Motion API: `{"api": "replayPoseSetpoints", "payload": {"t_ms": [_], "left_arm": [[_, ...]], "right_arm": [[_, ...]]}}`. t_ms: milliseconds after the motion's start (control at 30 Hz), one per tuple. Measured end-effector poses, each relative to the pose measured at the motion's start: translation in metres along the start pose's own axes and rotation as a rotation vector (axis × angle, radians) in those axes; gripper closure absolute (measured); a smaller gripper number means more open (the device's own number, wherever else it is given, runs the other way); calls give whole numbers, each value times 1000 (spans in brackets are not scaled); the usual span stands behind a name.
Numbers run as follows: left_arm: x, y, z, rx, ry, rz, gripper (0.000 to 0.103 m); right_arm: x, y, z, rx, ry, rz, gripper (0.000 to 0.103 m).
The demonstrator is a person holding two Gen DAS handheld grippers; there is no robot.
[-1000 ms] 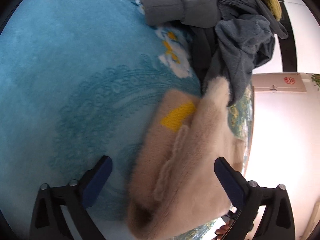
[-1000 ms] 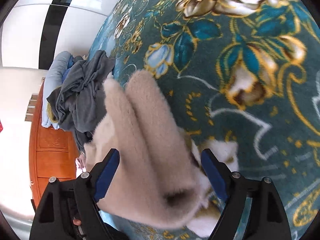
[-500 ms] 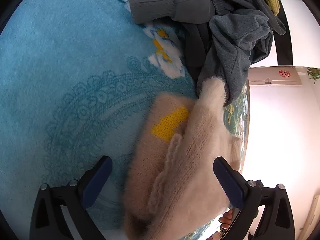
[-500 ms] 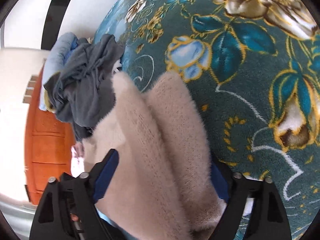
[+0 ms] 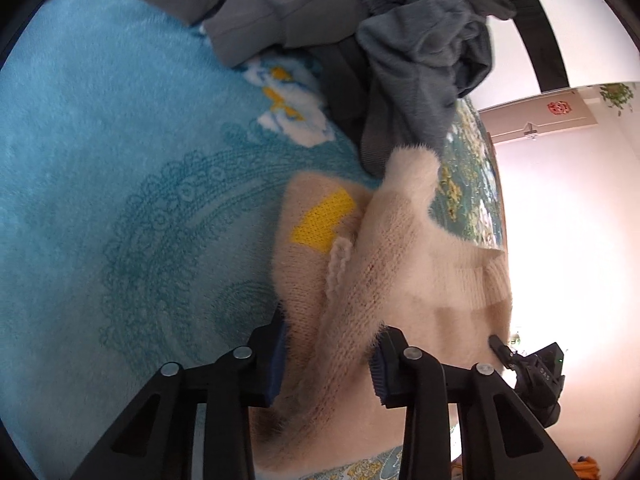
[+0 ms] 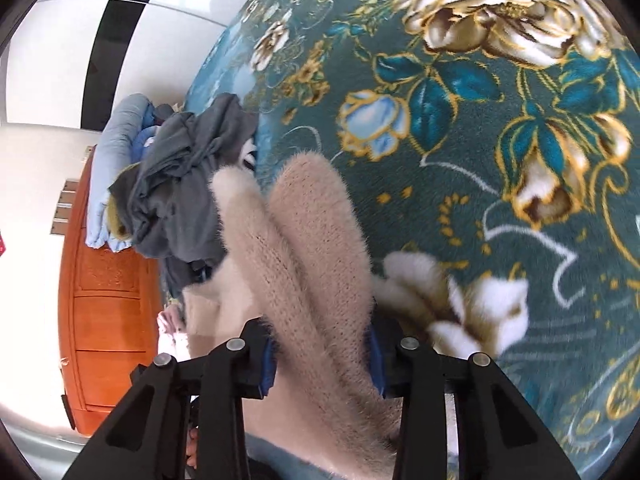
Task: Fold clothes
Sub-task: 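Lift the folded sweater with both grippers and carry it toward the pink blanket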
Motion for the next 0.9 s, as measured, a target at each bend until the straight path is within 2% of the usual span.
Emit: {"api": "replayPoseSetpoints", "payload": {"t_ms": [167, 300, 533, 700, 900], "left_arm": [[-14, -5, -14, 54, -44, -7, 69], [-11, -22, -51, 106, -87, -29, 70], [-4, 0, -115, 95, -181, -44, 71], [-22, 27, -178, 62, -294, -66, 71], [-53, 72, -271, 0, -447, -121, 71]], "right_arm": [[8, 18, -18, -11, -10, -30, 67], [11, 48, -27, -19, -13, -91, 68], [25, 115, -29, -84, 26, -217, 70], [40, 186, -7, -180, 88, -345, 70], [71, 296, 53, -279, 220, -481, 70]]}}
Point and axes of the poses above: each gripper's, at about its wrist camera, not at the fingertips, and z roughly the way its jaws point, y to its left, x to its underside, the point moved 8 cm from there along z, roughly the way its jaws point, and after that the axes turned 8 degrees about x, right-handed, at the moved point
